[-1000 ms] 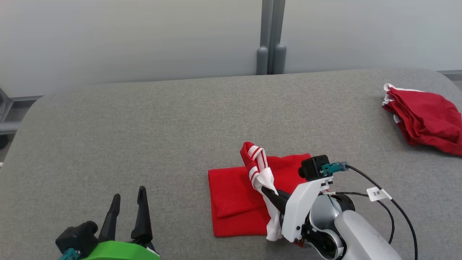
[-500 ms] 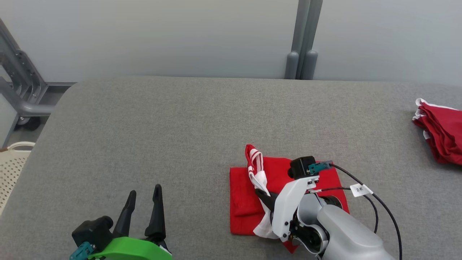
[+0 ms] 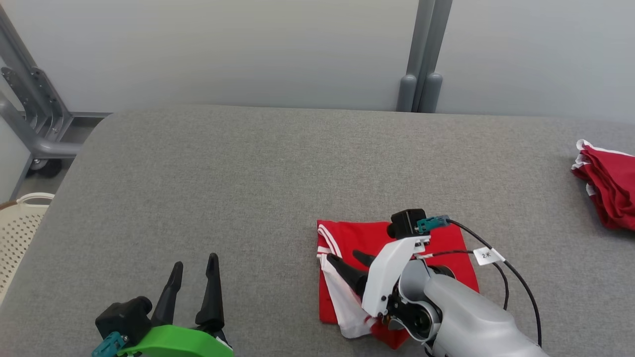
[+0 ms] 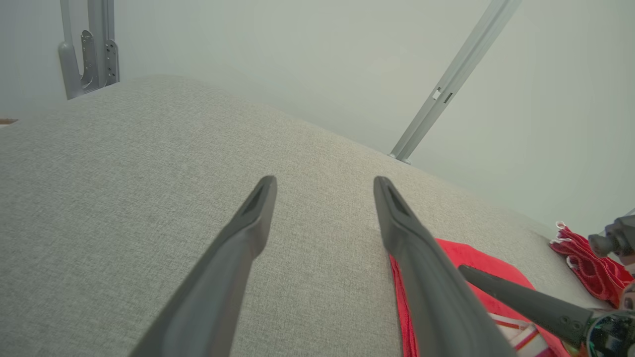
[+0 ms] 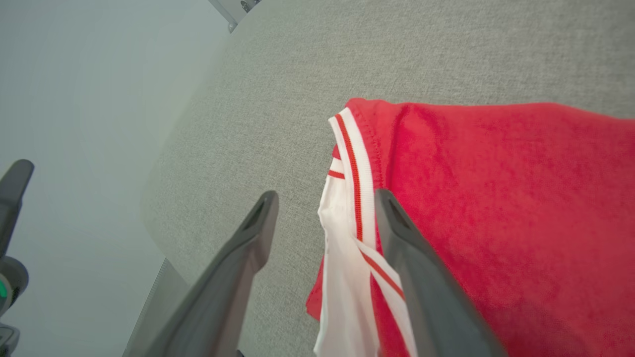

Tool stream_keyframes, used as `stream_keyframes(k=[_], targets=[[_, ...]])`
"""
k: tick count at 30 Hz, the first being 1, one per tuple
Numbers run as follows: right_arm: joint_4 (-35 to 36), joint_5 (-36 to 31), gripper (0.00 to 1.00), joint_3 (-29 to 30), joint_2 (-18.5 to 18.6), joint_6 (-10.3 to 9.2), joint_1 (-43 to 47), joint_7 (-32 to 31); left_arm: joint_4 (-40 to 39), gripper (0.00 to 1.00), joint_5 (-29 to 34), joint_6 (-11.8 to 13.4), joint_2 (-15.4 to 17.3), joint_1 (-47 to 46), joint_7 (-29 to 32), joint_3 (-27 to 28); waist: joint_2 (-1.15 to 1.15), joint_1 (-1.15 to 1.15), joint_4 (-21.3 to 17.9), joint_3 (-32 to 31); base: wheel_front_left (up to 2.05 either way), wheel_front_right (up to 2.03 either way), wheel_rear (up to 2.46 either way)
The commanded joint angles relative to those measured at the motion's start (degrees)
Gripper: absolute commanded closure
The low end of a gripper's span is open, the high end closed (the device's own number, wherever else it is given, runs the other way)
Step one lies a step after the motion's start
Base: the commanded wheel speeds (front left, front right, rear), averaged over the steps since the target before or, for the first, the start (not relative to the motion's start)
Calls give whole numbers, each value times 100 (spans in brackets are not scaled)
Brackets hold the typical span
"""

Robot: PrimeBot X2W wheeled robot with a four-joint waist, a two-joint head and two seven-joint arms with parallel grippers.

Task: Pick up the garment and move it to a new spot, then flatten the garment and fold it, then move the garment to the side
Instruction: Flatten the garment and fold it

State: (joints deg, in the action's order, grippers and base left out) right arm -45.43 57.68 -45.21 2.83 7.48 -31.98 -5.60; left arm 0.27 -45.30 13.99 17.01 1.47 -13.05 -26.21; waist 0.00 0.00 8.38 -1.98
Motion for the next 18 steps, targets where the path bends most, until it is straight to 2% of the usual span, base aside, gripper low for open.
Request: stream_keyframes(k=[1,10,16,18], targets=[[21,142,0,-65,17,2,-68,63,-18,0,46,19,26,-11,4,11,0,0,-18,-8,0,0,0],[-26,754,0,-370,17,2,-587,657,-75,0,31,79,50,50,-10,31,0,0,-161,-42,0,0,0],[-438,640,0,-238,17,2,-881,992,-121,0,17,121,55,121,-30,65,0,0,-332,-48,0,0,0],[-553,570,0,-161,140,2,-910,1062,-142,0,17,116,50,129,-44,72,0,0,-399,-45,0,0,0]])
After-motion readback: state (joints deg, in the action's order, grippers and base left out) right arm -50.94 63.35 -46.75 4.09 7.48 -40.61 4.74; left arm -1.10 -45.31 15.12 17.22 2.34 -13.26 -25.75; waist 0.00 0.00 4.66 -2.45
